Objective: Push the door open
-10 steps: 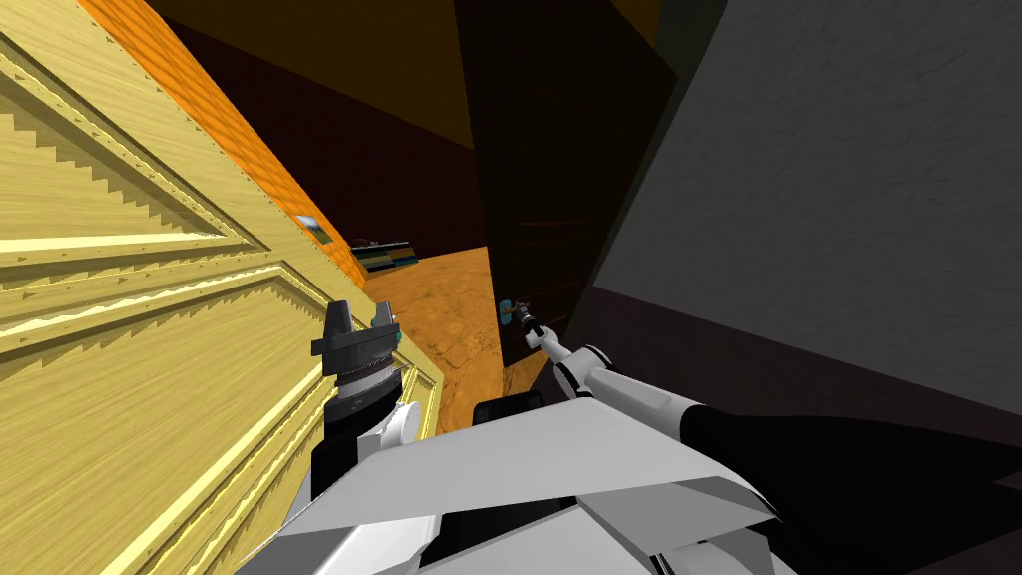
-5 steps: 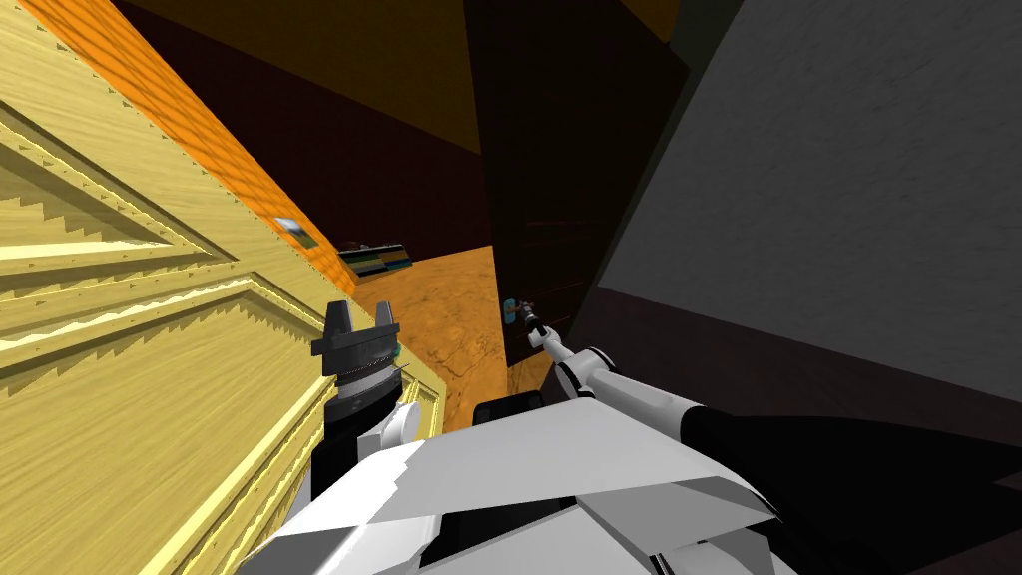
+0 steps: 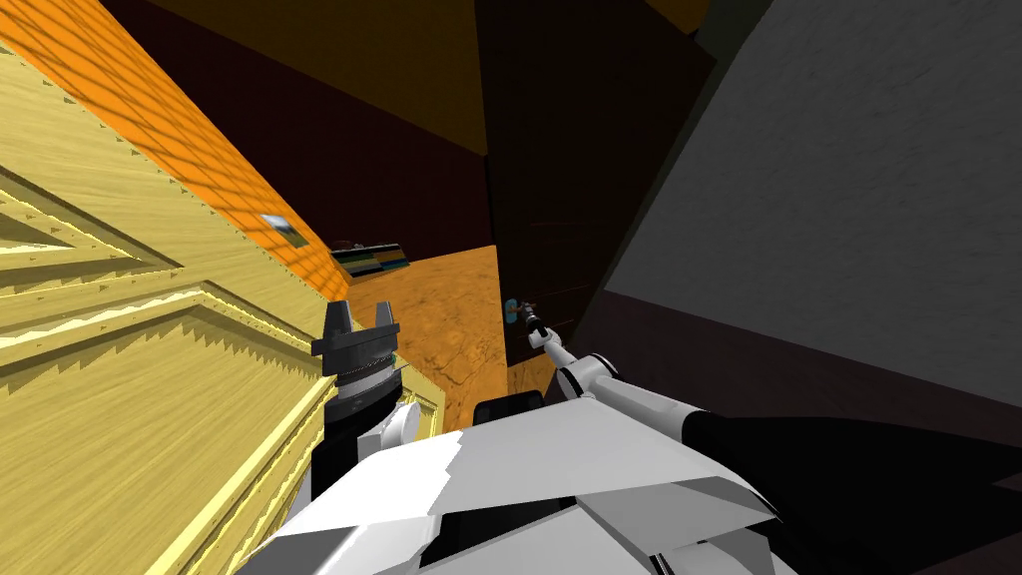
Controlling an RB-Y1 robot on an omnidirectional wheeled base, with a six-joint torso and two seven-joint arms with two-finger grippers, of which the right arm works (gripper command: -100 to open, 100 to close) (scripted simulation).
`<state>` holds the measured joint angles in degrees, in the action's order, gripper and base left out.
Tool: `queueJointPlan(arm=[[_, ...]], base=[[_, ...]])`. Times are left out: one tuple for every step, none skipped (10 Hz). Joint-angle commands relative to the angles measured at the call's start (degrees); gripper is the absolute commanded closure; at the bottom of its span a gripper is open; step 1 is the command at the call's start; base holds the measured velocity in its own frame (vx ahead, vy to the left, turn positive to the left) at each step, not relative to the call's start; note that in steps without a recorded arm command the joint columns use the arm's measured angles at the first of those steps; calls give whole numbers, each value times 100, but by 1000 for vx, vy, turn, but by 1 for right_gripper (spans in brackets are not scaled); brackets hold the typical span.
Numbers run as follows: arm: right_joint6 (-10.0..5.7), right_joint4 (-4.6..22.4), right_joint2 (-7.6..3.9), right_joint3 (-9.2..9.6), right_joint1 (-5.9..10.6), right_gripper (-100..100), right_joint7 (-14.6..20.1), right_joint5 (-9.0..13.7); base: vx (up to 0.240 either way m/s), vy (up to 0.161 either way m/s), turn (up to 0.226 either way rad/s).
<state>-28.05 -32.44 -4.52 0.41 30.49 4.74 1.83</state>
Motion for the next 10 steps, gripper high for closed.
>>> queueJointPlan(arm=[[-286, 286, -113, -131, 286, 100, -73, 72], [-272, 262, -113, -131, 321, 100, -73, 72], [-302, 425, -113, -131, 339, 100, -73, 72], [-302, 503, -113, -131, 339, 100, -73, 72], [-302, 505, -113, -131, 339, 100, -73, 72], [-296, 464, -103, -268, 325, 100, -277, 163], [-296, 464, -103, -268, 325, 100, -277, 163], [-292, 442, -94, -344, 317, 100, -389, 213], [-292, 511, -94, -344, 317, 100, -389, 213], [-292, 283, -94, -344, 302, 100, -389, 213]], base=[[143, -4, 3], [59, 5, 26], [18, 0, 16], [6, -5, 0], [-15, -4, -13], [120, 0, -83], [137, 14, -36], [120, 41, -65], [102, 12, -31], [40, -3, 26]])
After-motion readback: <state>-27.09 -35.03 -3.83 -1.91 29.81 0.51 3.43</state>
